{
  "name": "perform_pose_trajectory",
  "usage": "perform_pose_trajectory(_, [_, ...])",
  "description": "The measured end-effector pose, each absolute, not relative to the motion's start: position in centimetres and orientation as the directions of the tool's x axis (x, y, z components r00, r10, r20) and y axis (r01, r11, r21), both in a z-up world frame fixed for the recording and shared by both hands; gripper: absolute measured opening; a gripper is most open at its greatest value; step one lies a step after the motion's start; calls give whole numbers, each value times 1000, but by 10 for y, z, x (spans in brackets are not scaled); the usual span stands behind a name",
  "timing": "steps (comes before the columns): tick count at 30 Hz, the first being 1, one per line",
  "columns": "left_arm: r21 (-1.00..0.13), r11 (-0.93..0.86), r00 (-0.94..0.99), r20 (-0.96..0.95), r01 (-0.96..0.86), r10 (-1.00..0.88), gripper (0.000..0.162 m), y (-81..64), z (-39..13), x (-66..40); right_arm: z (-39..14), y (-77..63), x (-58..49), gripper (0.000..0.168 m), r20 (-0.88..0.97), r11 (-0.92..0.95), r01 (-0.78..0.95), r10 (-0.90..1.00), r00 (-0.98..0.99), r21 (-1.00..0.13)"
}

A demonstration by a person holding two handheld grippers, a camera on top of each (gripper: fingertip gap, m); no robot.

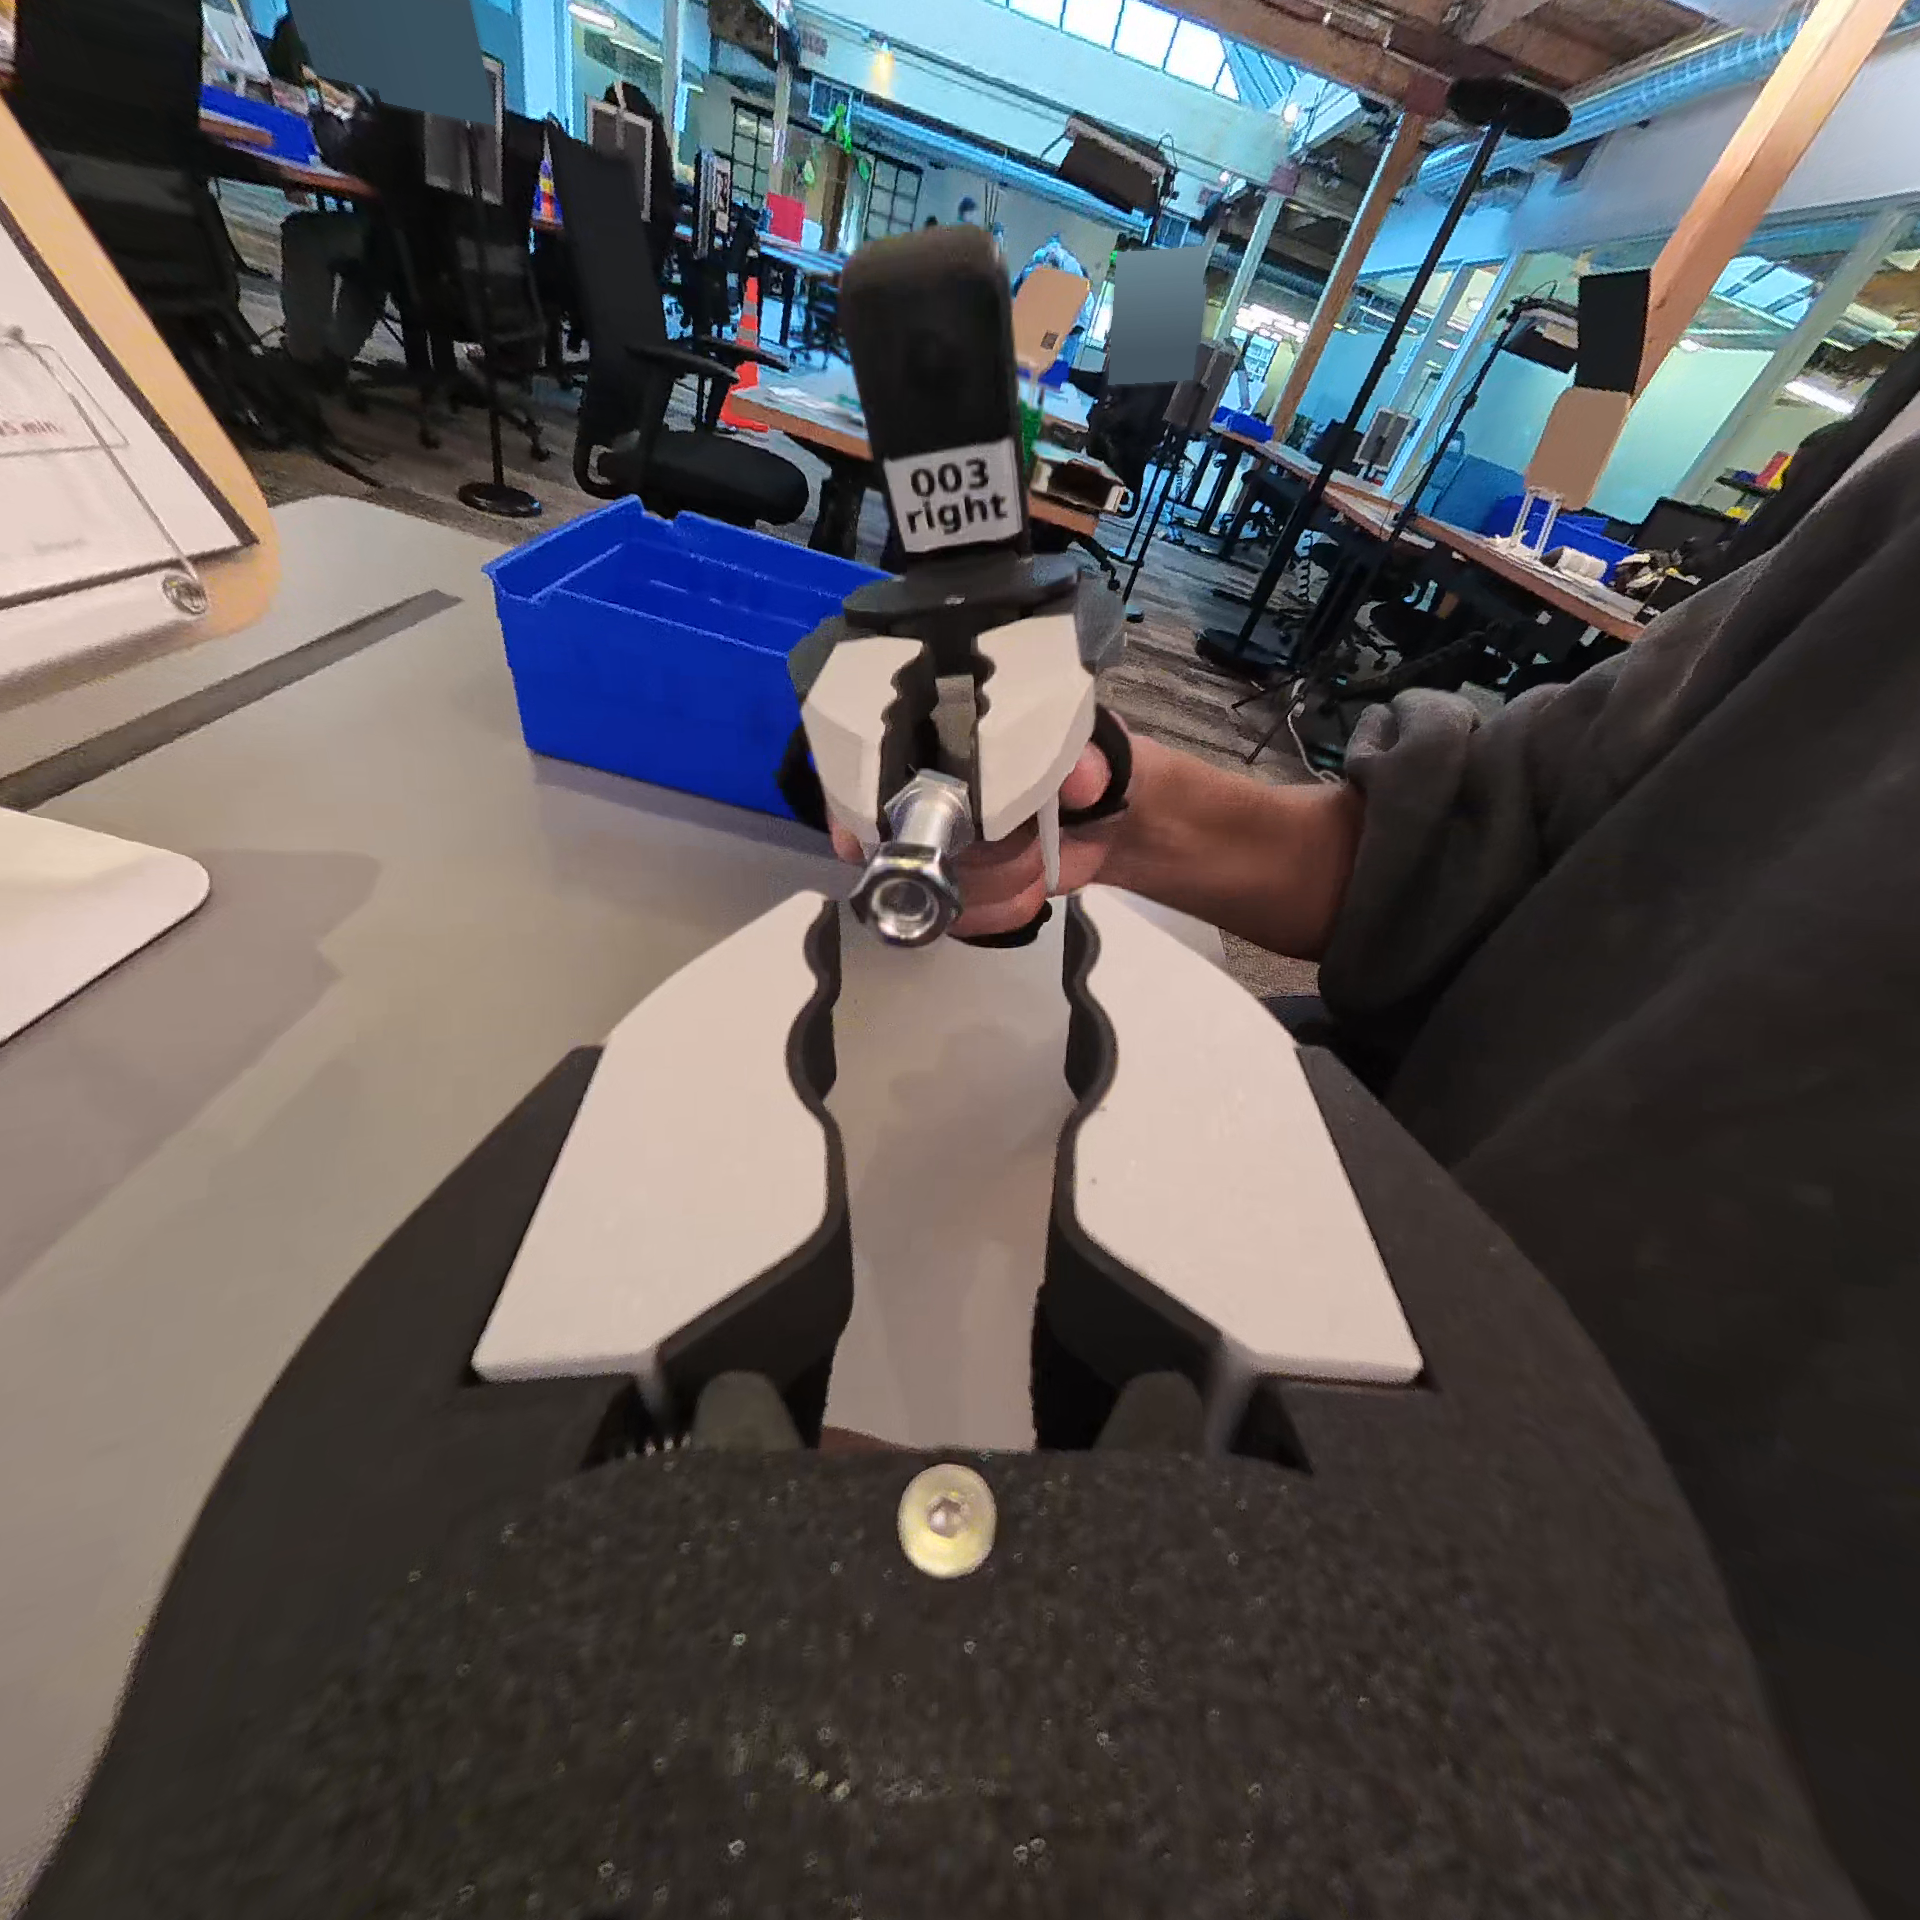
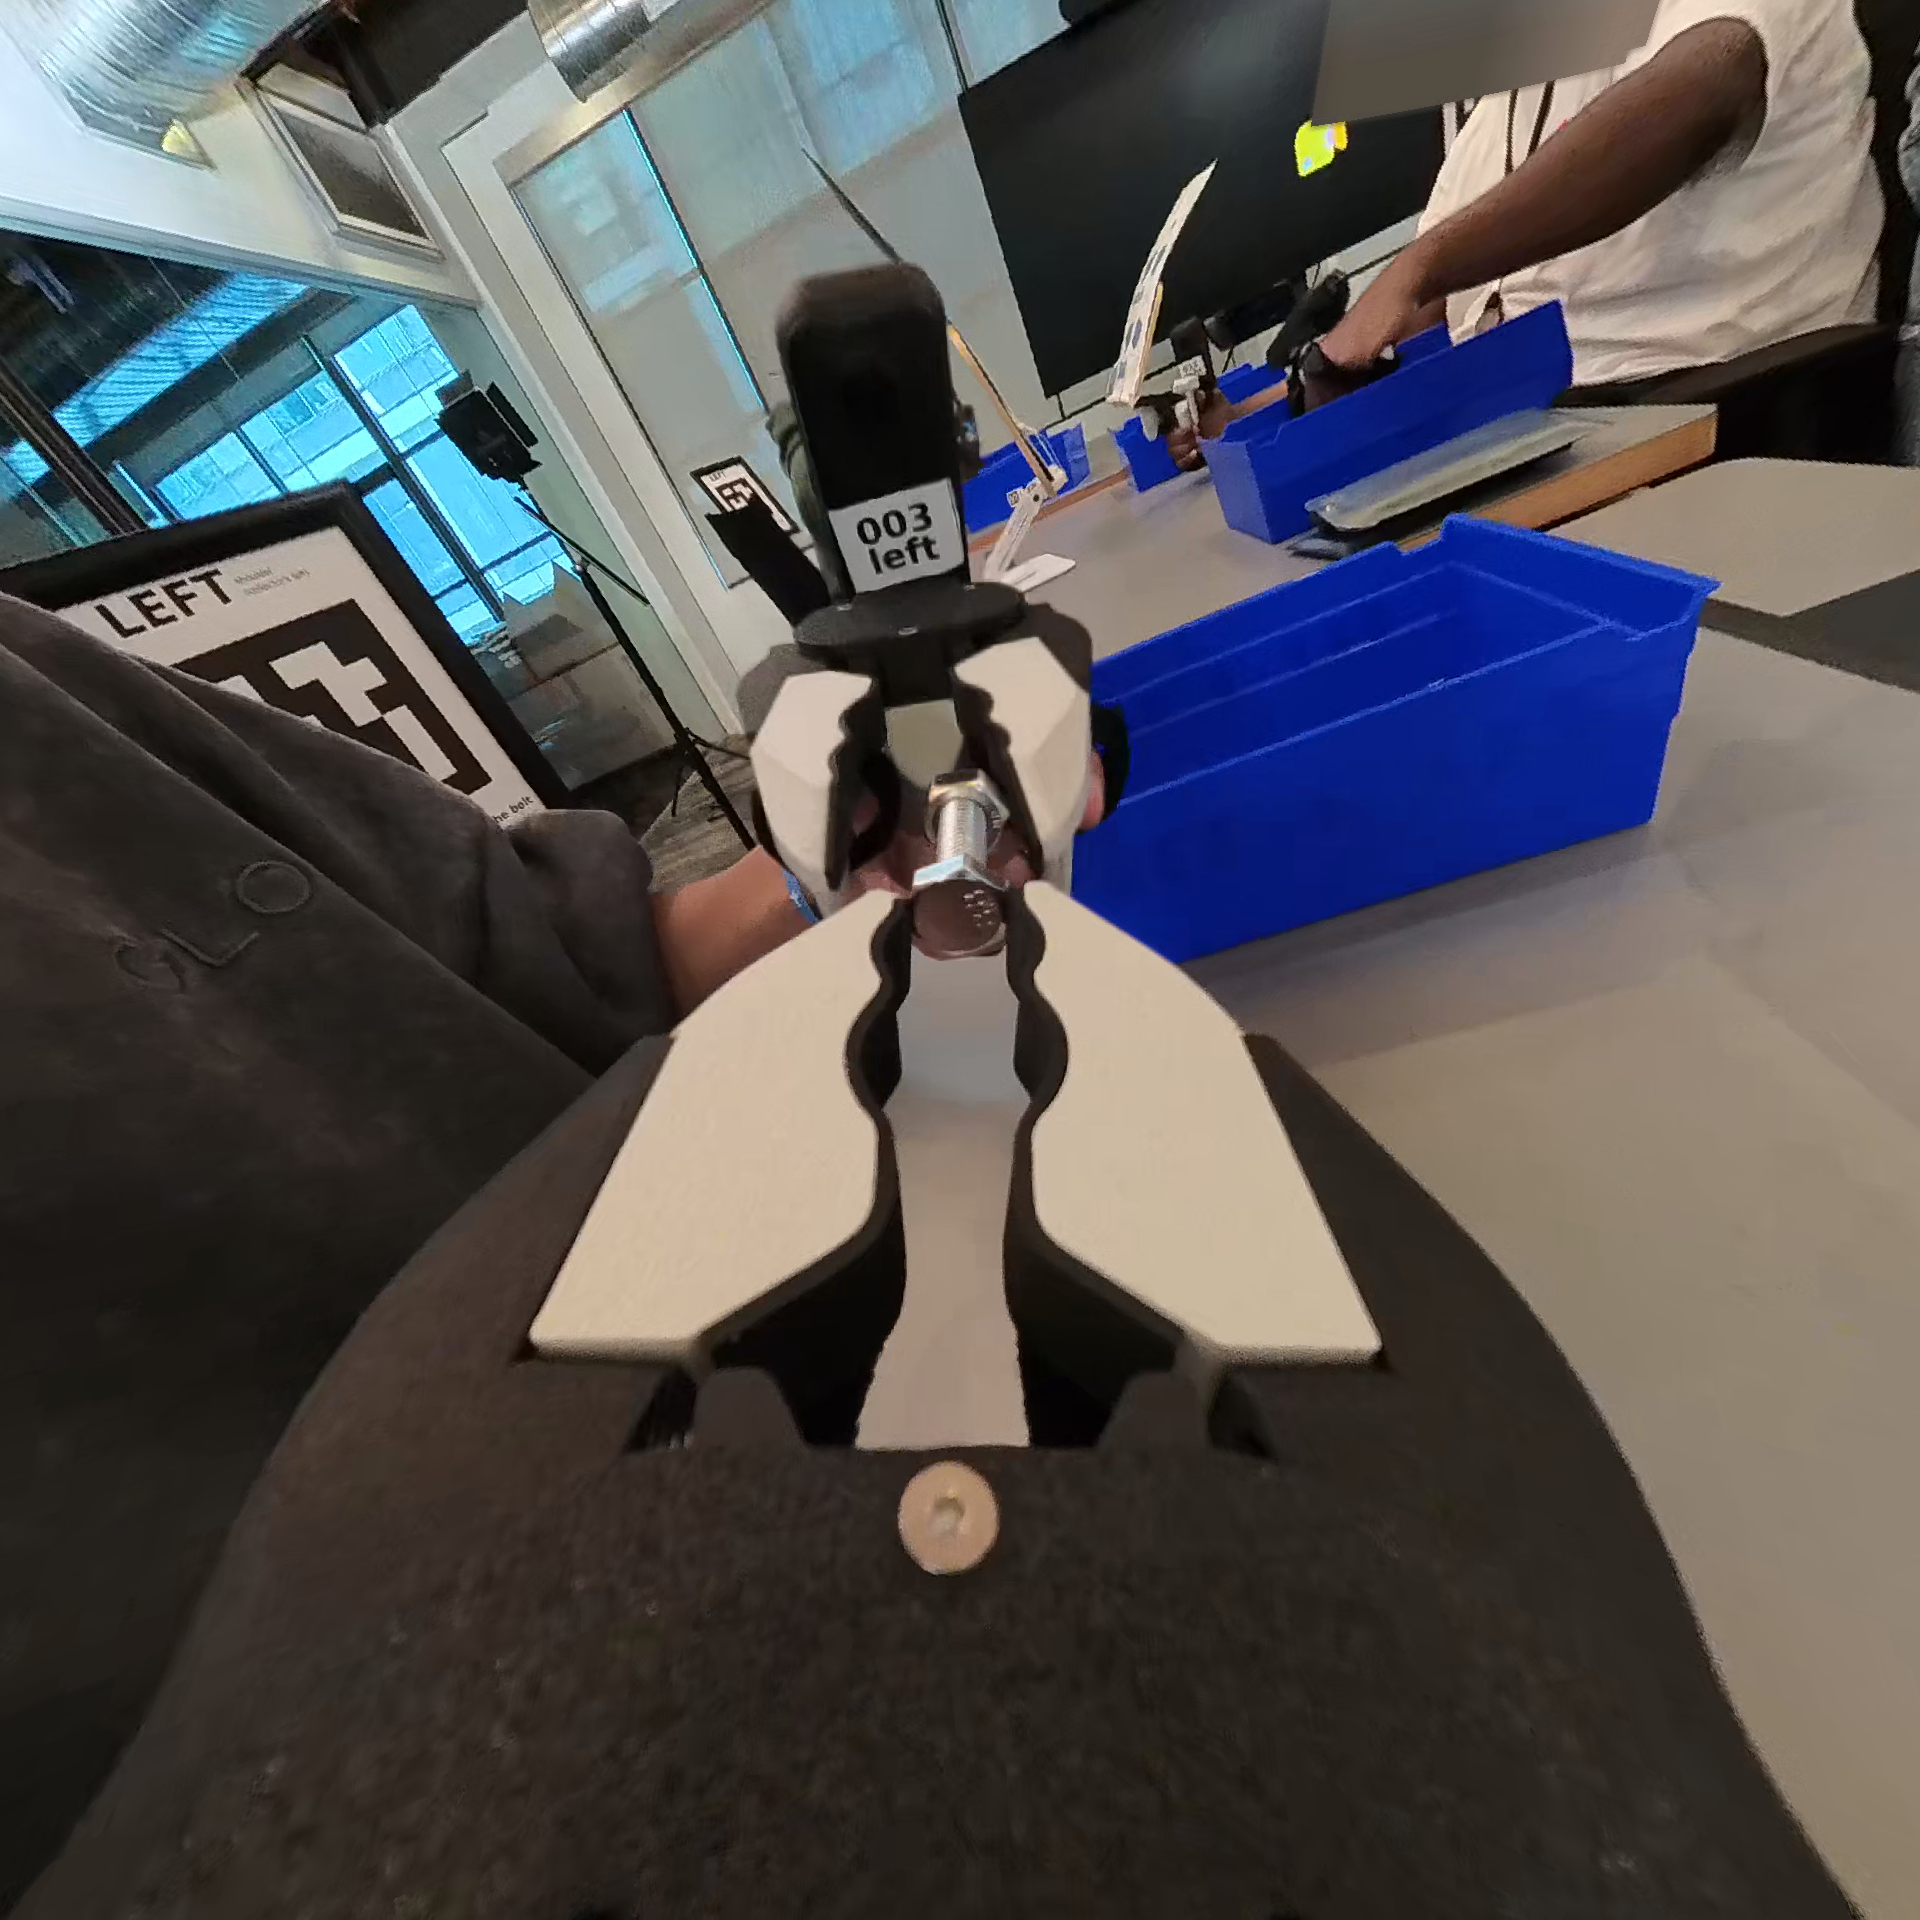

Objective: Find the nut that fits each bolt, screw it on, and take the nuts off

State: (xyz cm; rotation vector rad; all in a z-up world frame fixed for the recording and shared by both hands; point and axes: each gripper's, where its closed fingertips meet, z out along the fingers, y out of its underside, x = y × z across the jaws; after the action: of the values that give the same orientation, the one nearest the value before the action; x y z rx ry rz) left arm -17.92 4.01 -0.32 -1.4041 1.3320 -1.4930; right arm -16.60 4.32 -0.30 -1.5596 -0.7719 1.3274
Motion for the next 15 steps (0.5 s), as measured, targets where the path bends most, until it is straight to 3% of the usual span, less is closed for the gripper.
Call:
perform_pose_trajectory(2, [-961,-230,-186,256,-152,-949,48,37,1,-177,-11,45,-168,18,-389,-385,-63,889,243,-921])
perform_pose_trajectory(4, [-972,-209,-234,230,-112,-945,39,28,16,-180,-21,47,-171,18,-401,-405,-43,878,260,-914])
perform_pose_trajectory(11, [-959,-249,-177,270,-134,-946,39,42,1,-184,-1,41,-167,18,-383,-371,-97,895,228,-924])
perform_pose_trajectory(13, [-964,-236,-191,257,-126,-947,45,37,5,-181,-10,44,-169,18,-386,-382,-68,889,246,-922])
perform_pose_trajectory(15, [-971,-224,-246,237,-80,-940,39,26,22,-183,-23,47,-171,18,-403,-407,-45,875,267,-912])
